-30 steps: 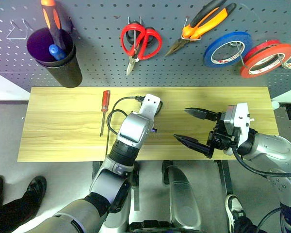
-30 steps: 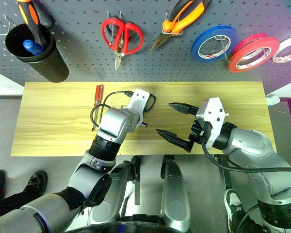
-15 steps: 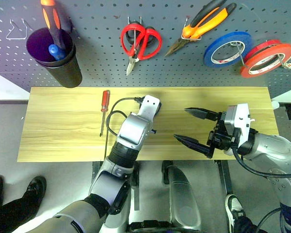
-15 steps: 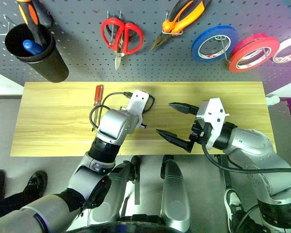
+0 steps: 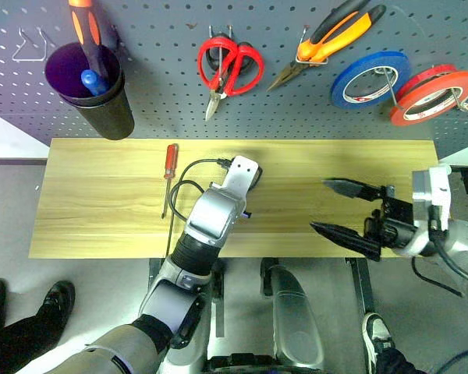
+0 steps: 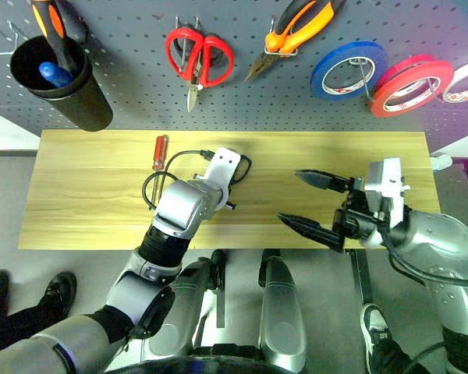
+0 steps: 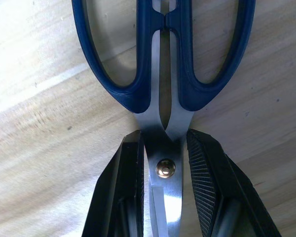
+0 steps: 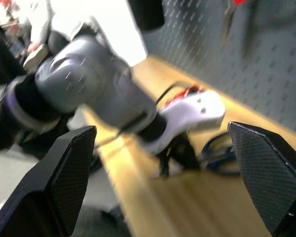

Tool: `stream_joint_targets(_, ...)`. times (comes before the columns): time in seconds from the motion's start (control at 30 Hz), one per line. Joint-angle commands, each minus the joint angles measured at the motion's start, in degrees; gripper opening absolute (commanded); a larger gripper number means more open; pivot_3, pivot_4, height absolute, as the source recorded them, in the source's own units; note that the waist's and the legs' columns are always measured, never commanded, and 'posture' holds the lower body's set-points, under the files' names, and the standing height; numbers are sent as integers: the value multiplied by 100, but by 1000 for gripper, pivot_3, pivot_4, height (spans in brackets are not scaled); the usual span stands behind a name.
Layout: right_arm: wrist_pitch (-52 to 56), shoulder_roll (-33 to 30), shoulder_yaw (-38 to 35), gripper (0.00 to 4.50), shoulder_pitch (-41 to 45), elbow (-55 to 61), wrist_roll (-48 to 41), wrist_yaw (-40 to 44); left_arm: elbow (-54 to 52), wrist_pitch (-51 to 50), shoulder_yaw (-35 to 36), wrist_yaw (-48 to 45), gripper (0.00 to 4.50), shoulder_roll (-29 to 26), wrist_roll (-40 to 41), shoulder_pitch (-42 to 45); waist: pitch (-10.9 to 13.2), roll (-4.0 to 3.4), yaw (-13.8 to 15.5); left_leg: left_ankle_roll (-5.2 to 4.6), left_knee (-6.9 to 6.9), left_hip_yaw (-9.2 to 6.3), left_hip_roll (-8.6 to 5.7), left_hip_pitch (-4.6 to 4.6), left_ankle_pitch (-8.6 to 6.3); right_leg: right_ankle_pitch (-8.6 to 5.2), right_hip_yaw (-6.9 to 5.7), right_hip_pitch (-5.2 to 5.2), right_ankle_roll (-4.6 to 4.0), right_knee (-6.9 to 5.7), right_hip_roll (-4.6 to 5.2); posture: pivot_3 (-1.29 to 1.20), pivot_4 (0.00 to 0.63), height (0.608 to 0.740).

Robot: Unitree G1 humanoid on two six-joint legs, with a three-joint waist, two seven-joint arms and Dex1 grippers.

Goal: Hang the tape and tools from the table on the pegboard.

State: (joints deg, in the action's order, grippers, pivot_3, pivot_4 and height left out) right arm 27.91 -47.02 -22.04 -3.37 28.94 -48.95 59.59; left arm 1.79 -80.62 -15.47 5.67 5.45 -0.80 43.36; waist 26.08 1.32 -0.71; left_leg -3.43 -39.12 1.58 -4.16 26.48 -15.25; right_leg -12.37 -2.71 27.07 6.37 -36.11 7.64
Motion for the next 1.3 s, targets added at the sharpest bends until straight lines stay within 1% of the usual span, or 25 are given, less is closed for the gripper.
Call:
stream_joint_targets(0.03,-225,-192,-323,4500,-348,-138,172,460,-275,95,-317,-184,918,-118,-24,-130,6,-6,-1,-1,0,0,0,0,-1,0,1,0,0,0,1,-135,529,695)
stream_joint_targets(0.13,-461,-196,-420,4500,-492,-207,430,517,-525,270,-490,-310,918,-299,-43,-204,31,-7,-14,-2,2,0,1,0,-1,0,1,3,-1,0,1,-144,525,695)
stream_joint_targets(0.23,-650,-220,-476,4500,-601,-352,645,620,-831,660,-903,-433,918,-651,-193,-206,40,-6,-11,10,3,0,1,2,6,0,2,5,-1,2,1,-145,525,695)
stream_joint_targets(0.33,-792,-222,-572,4500,-455,-601,793,561,-1090,827,-939,-629,918,-792,-118,-287,42,-7,-4,24,3,0,1,4,14,0,1,4,-1,4,1,-149,520,695)
stream_joint_targets(0.47,-823,-255,-602,4500,-425,-731,840,653,-1276,1163,-989,-694,918,-985,-249,-315,43,-6,1,23,4,0,0,5,13,0,0,4,0,7,3,-150,515,695)
stream_joint_targets(0.53,-805,-248,-621,4500,-400,-767,815,650,-1387,1494,-1103,-947,918,-1248,-237,-376,43,-6,-6,23,7,0,0,5,13,0,0,5,-1,9,3,-151,513,695)
stream_joint_targets(0.63,-824,-238,-609,4500,-273,-887,860,574,-1672,1819,-938,-1422,918,-1373,115,-752,42,-8,-22,23,9,1,0,4,13,0,0,4,-1,11,3,-151,507,695)
stream_joint_targets(0.73,-861,-269,-610,4500,-239,-1002,920,620,-2022,1853,-885,-1769,918,-1494,288,-991,42,-9,-9,23,8,1,0,4,13,0,-1,4,-1,11,3,-147,504,695)
stream_joint_targets(0.77,-854,-275,-611,4500,-211,-1071,939,628,-2190,1868,-807,-2000,918,-1555,469,-1131,42,-9,3,24,8,0,0,5,14,0,-3,5,-1,10,3,-144,504,695)
stream_joint_targets(0.87,-902,-272,-562,4500,-91,-1237,1031,631,-2632,2000,-852,-2340,918,-1861,603,-1411,42,-9,0,24,3,0,0,3,14,0,-4,1,-1,9,4,-140,504,695)
stream_joint_targets(0.93,-912,-267,-523,4500,-29,-1268,1051,637,-2704,2342,-1002,-2433,918,-2184,432,-1504,42,-10,-7,24,3,0,0,3,14,0,-4,1,-1,9,4,-140,504,695)
stream_joint_targets(1.03,-913,-273,-523,4500,30,-1366,1046,676,-2761,2721,-961,-2524,918,-2494,313,-1639,42,-10,-11,25,3,0,0,3,14,0,-4,1,-1,7,4,-136,506,695)
stream_joint_targets(1.1,-924,-299,-592,4500,-5,-1490,1008,814,-2853,3032,-1044,-2649,918,-2804,181,-1761,42,-10,-11,24,3,0,0,3,14,1,-4,1,-1,8,4,-129,502,695)
stream_joint_targets(1.2,-997,-340,-715,4500,-62,-1681,985,1034,-3026,3605,-959,-2803,918,-3163,76,-2014,43,-12,-2,23,7,0,0,4,13,0,-5,2,-2,12,4,-123,501,695)
stream_joint_targets(1.3,-941,-390,-775,4500,-52,-1829,888,1219,-3213,4269,-791,-2938,918,-3359,45,-2218,44,-13,3,22,7,0,0,5,12,1,-5,1,-2,15,6,-118,496,695)
